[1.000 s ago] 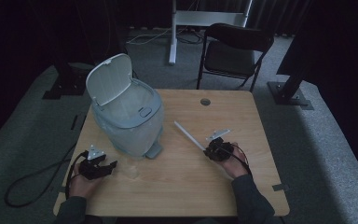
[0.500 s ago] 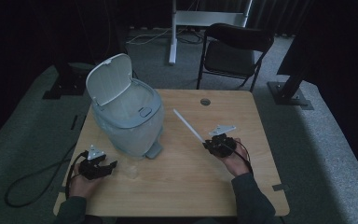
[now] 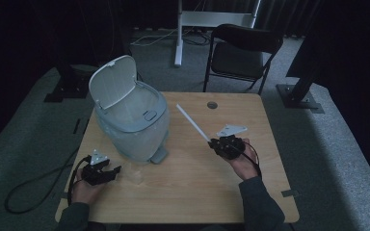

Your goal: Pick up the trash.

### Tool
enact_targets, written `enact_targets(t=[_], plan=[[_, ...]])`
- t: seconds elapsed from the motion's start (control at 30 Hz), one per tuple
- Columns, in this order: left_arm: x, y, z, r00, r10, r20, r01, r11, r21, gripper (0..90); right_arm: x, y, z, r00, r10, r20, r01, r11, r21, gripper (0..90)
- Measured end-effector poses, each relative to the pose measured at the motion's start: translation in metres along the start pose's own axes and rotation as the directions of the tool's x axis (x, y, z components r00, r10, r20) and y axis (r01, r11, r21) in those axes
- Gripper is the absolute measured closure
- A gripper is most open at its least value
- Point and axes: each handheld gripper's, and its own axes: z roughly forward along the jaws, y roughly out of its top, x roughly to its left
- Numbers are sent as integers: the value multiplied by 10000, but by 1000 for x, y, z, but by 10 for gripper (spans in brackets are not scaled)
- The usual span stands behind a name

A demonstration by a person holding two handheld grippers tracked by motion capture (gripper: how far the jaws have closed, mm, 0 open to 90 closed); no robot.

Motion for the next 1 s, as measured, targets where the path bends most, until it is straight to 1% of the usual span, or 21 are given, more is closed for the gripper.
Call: enact_targets(t=[0.33, 0.43, 0.57, 0.7, 0.77, 0.9, 1.0], plan=[[0, 0, 0, 10000, 8, -3, -8, 10000, -4, 401, 9, 14, -11, 9996, -239, -118, 231, 9979, -597, 788], [0, 0, 0, 10000, 6, -2, -6, 10000, -8, 401, 12, 18, -14, 9985, -405, -361, 371, 9954, -889, 788], [0, 0, 0, 10000, 9, 0, -9, 10000, -6, 401, 17, 23, -16, 9975, -564, -426, 516, 9930, -1063, 788], [0, 0, 0, 10000, 15, 4, -15, 10000, -1, 401, 22, 29, -20, 9971, -622, -442, 558, 9896, -1327, 788], [0, 0, 0, 10000, 11, -2, -11, 10000, -18, 401, 23, 32, -22, 9970, -675, -368, 616, 9876, -1441, 788], [0, 0, 0, 10000, 12, -4, -12, 10000, -18, 401, 24, 36, -26, 9975, -598, -380, 522, 9828, -1773, 788], [0, 0, 0, 10000, 14, 0, -14, 10000, -10, 401, 25, 38, -29, 9976, -617, -322, 546, 9807, -1875, 787]])
